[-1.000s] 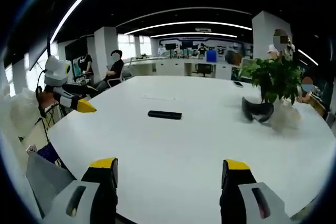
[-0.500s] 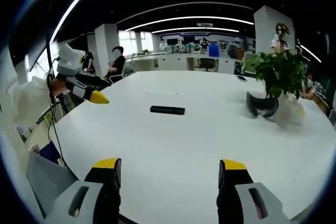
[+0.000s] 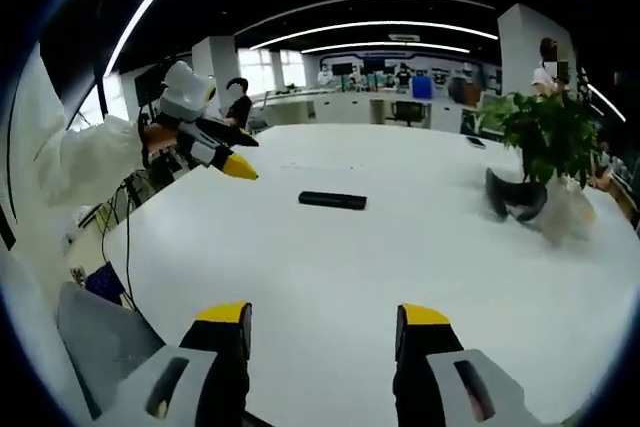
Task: Press the specified remote control buttons in sequence, fully releasing each button before pressing the next.
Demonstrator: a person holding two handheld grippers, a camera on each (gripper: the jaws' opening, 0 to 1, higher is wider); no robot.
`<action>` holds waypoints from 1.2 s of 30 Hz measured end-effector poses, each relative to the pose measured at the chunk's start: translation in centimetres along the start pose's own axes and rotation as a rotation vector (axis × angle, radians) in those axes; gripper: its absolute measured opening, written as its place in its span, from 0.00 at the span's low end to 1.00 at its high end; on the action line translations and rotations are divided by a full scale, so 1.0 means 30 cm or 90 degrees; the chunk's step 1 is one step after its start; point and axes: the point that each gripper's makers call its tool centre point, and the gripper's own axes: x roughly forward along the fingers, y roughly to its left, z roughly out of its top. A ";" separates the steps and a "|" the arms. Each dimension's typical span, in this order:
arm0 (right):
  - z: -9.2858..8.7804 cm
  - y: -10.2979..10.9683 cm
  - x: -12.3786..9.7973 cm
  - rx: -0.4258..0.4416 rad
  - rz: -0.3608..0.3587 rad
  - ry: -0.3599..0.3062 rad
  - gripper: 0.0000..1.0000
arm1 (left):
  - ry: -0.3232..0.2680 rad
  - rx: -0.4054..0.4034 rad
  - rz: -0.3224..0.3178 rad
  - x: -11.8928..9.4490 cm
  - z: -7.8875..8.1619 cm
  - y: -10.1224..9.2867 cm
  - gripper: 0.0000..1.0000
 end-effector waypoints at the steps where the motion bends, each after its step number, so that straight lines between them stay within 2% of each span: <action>1: -0.002 0.000 0.001 0.003 0.002 0.003 0.53 | 0.004 0.004 -0.005 0.016 0.005 0.003 0.79; 8: -0.005 0.001 0.012 0.012 0.008 0.019 0.35 | 0.040 0.045 -0.026 0.100 0.006 0.022 0.75; 12: 0.000 -0.010 0.026 0.013 0.005 0.030 0.26 | 0.061 0.062 -0.037 0.163 0.001 0.060 0.74; 17: 0.018 -0.024 0.036 0.017 0.004 0.030 0.10 | 0.083 0.079 -0.046 0.223 -0.013 0.107 0.71; 21: 0.029 -0.036 0.050 0.028 0.005 0.031 0.06 | 0.105 0.090 -0.057 0.274 -0.032 0.137 0.69; 28: 0.023 -0.041 0.079 0.019 0.015 0.048 0.02 | 0.128 0.096 -0.091 0.350 -0.056 0.148 0.63; 32: 0.012 -0.043 0.092 0.004 0.018 0.063 0.00 | 0.157 0.115 -0.104 0.402 -0.081 0.155 0.59; 33: 0.014 -0.044 0.094 0.006 0.019 0.066 0.00 | 0.170 0.129 -0.116 0.435 -0.095 0.162 0.57; 36: 0.020 -0.045 0.096 0.019 0.021 0.063 0.00 | 0.188 0.139 -0.117 0.461 -0.115 0.180 0.54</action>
